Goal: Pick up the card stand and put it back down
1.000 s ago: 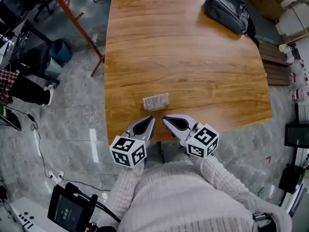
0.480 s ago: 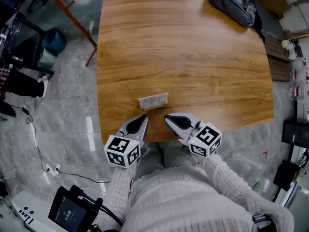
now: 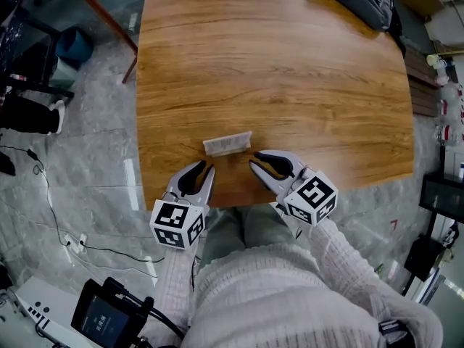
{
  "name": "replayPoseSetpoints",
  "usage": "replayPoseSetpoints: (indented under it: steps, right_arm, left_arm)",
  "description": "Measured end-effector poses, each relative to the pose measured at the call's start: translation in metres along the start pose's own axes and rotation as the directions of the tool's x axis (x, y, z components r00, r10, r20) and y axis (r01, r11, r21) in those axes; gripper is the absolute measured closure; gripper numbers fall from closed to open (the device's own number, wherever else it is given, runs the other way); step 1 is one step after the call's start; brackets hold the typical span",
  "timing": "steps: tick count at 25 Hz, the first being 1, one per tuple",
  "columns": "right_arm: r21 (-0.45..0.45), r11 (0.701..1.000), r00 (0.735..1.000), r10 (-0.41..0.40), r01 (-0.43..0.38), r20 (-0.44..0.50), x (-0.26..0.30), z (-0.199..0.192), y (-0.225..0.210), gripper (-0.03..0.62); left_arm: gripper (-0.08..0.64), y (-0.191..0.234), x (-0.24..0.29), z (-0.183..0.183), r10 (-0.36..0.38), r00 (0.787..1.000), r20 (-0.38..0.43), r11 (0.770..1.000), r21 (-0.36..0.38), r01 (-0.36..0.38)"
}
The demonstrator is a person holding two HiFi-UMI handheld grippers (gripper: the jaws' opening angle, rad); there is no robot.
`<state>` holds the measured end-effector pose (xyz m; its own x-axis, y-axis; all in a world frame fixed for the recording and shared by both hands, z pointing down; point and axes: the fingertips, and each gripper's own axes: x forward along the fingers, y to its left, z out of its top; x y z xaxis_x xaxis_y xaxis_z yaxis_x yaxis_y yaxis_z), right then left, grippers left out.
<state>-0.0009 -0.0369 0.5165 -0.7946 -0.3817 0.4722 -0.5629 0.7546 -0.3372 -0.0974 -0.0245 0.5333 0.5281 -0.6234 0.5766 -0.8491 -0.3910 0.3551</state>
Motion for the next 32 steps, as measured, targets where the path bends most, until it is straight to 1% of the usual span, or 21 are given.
replayPoseSetpoints:
  steps: [3,6,7,10,13,16,18,22,24,27,30,32]
  right_arm:
    - [-0.003,1.000,1.000,-0.024,0.024,-0.012,0.005,-0.006,-0.015,0.495]
    - [-0.033,0.999,0.999,-0.031,0.030,-0.027,0.010,-0.005,-0.019,0.435]
    - [-0.050,0.998,0.999,-0.028,0.027,-0.036,0.012,-0.004,-0.018,0.412]
    - [-0.125,0.992,0.997,-0.017,0.008,-0.073,0.018,-0.003,-0.014,0.366]
    - [-0.226,0.974,0.993,-0.017,-0.010,-0.118,0.026,-0.002,-0.013,0.323]
    - [-0.307,0.952,0.990,-0.023,-0.020,-0.137,0.033,0.002,-0.011,0.314]
    - [-0.330,0.943,0.989,-0.020,-0.029,-0.144,0.037,0.005,-0.010,0.314]
    - [-0.372,0.926,0.986,-0.006,-0.058,-0.169,0.047,0.003,-0.007,0.314]
    - [-0.381,0.922,0.983,-0.003,-0.068,-0.183,0.050,0.001,-0.004,0.314]
    - [-0.389,0.918,0.979,-0.007,-0.075,-0.204,0.052,-0.001,-0.002,0.311]
    - [-0.402,0.913,0.979,-0.012,-0.073,-0.205,0.054,0.002,0.000,0.311]
    - [-0.419,0.905,0.979,-0.011,-0.078,-0.205,0.055,0.003,0.001,0.311]
  left_arm:
    - [0.439,0.006,0.011,-0.001,0.008,1.000,-0.013,1.000,0.027,-0.008]
    - [0.417,0.009,0.011,0.006,0.016,1.000,0.016,0.998,0.054,-0.017]
    - [0.400,0.010,0.011,0.010,0.018,0.999,0.030,0.998,0.062,-0.020]
    - [0.380,0.007,0.011,0.018,0.016,0.999,0.043,0.994,0.112,-0.021]
    - [0.337,0.003,0.014,0.021,0.006,1.000,0.019,0.981,0.194,-0.010]
    - [0.319,0.002,0.017,0.020,0.014,1.000,-0.022,0.961,0.275,-0.007]
    - [0.314,0.002,0.020,0.018,0.015,0.999,-0.043,0.947,0.320,0.000]
    - [0.299,0.001,0.025,0.016,0.021,0.997,-0.080,0.925,0.380,0.011]
    - [0.293,0.000,0.027,0.014,0.021,0.995,-0.098,0.917,0.399,0.020]
    - [0.293,-0.001,0.029,0.015,0.024,0.994,-0.107,0.913,0.408,0.022]
    - [0.295,0.000,0.029,0.016,0.029,0.993,-0.116,0.908,0.419,0.022]
    - [0.295,-0.002,0.029,0.014,0.030,0.992,-0.124,0.899,0.437,0.027]
